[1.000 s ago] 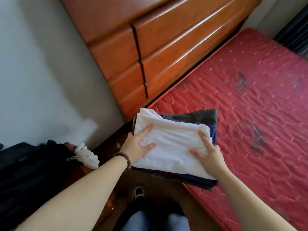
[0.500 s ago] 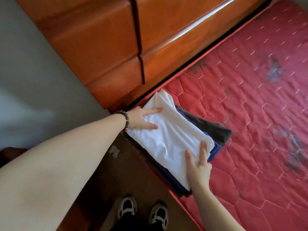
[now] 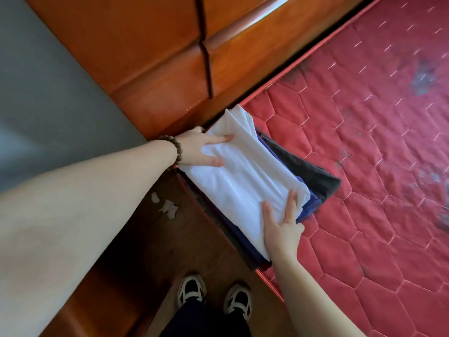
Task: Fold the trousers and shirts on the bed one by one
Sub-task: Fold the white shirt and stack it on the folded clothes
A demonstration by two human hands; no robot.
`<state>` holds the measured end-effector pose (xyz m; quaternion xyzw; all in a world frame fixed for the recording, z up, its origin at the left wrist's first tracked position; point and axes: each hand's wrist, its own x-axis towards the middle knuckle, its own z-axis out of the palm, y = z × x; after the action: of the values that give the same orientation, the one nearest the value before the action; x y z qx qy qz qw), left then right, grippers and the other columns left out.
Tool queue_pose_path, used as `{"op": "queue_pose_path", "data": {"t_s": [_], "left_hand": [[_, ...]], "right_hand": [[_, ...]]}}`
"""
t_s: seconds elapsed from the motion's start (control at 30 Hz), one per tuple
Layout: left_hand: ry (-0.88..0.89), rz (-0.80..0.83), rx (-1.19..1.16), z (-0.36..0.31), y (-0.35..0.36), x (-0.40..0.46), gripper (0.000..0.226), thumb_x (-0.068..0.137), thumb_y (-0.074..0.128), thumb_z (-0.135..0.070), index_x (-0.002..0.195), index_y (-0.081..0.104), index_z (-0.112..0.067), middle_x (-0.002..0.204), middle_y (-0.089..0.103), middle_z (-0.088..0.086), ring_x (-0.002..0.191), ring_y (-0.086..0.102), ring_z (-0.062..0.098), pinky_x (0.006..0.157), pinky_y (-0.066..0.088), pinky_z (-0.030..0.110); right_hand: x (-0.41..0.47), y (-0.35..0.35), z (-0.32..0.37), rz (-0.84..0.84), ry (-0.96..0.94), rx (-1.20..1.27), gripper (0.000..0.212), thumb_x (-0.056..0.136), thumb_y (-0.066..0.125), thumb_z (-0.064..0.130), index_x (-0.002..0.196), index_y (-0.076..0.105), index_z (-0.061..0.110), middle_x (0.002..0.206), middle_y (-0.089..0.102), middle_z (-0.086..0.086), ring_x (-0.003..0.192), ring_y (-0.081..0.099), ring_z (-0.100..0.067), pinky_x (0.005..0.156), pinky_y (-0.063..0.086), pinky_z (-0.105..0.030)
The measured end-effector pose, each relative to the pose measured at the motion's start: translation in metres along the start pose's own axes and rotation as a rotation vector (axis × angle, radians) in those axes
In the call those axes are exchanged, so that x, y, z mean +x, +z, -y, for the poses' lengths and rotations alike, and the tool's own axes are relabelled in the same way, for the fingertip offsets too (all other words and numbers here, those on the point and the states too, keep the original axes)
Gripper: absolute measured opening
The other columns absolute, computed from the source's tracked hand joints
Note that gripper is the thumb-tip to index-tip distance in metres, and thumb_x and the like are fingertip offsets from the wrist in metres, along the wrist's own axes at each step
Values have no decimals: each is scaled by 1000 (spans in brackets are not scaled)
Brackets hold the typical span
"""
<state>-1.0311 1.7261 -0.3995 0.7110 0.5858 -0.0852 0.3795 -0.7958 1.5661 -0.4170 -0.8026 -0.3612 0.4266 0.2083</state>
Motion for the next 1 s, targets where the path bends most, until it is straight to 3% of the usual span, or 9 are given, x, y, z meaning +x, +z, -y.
{"op": "queue_pose_path", "data": {"t_s": [0.07, 0.13, 0.2, 0.27, 0.33, 0.4, 0.47, 0.67, 1.0], "left_hand": [[-29, -28, 118, -2, 0, -3, 69, 73, 56, -75, 130, 18, -73, 155, 14, 11, 142, 18, 33, 115, 23, 48], [4, -204, 197, -20, -2, -8, 64, 80, 60, -60, 138, 35, -55, 159, 5, 13, 144, 12, 33, 116, 21, 48], [212, -494, 239, -45, 7, -13, 46, 85, 61, -36, 131, 57, -27, 152, 28, 20, 138, 30, 35, 110, 30, 46], [448, -629, 325, -67, 26, -11, 41, 85, 56, -25, 124, 62, -15, 144, 43, 19, 134, 39, 35, 109, 32, 47], [453, -512, 513, -75, 45, -3, 52, 90, 46, -35, 142, 42, -26, 156, 25, 9, 145, 18, 26, 116, 16, 49], [358, -400, 629, -65, 53, 9, 62, 93, 34, -45, 150, 11, -39, 161, 1, -3, 148, -6, 19, 117, 3, 54], [348, -395, 630, -50, 56, 17, 63, 94, 26, -50, 149, -3, -46, 161, -9, -8, 147, -14, 17, 116, 2, 57], [382, -408, 569, -30, 51, 29, 78, 77, 21, -82, 143, -11, -55, 158, -24, -2, 146, -16, 29, 116, 3, 57], [436, -374, 433, -12, 55, 44, 66, 87, 21, -71, 146, -3, -53, 159, -21, -6, 146, -16, 18, 119, 2, 49]], "right_hand": [[5, -4, 5, 30, 91, -155, 71, 84, 40, 73, 140, -2, 64, 152, 24, -16, 131, 31, -33, 108, 28, -47], [7, -16, 6, -10, 143, -391, 72, 82, 31, 79, 141, -6, 62, 158, -7, -22, 145, 8, -39, 114, 10, -58], [4, -26, 11, -223, -71, -595, 69, 85, 29, 75, 146, 3, 55, 156, -25, -17, 145, -19, -32, 112, -6, -60], [3, -18, 26, -349, -432, -620, 66, 90, 36, 66, 149, 17, 44, 158, -18, -14, 145, -22, -27, 112, -10, -58], [8, 7, 41, -230, -624, -675, 75, 90, 38, 65, 152, 16, 31, 160, -12, -13, 146, -20, -25, 114, -10, -57], [14, 30, 47, -51, -609, -765, 89, 87, 32, 73, 154, 1, 23, 159, -15, -12, 145, -23, -25, 115, -11, -56], [21, 39, 43, 32, -570, -797, 98, 83, 26, 81, 152, -11, 23, 159, -18, -13, 144, -26, -25, 116, -13, -53], [16, 20, 6, -145, -485, -778, 118, 71, 20, 94, 153, 4, 11, 158, -10, -22, 146, -17, -31, 118, -8, -47], [13, 38, -10, -207, -494, -670, 102, 85, 23, 78, 151, 14, 1, 158, 2, -24, 148, -4, -31, 119, 2, -49]]}}
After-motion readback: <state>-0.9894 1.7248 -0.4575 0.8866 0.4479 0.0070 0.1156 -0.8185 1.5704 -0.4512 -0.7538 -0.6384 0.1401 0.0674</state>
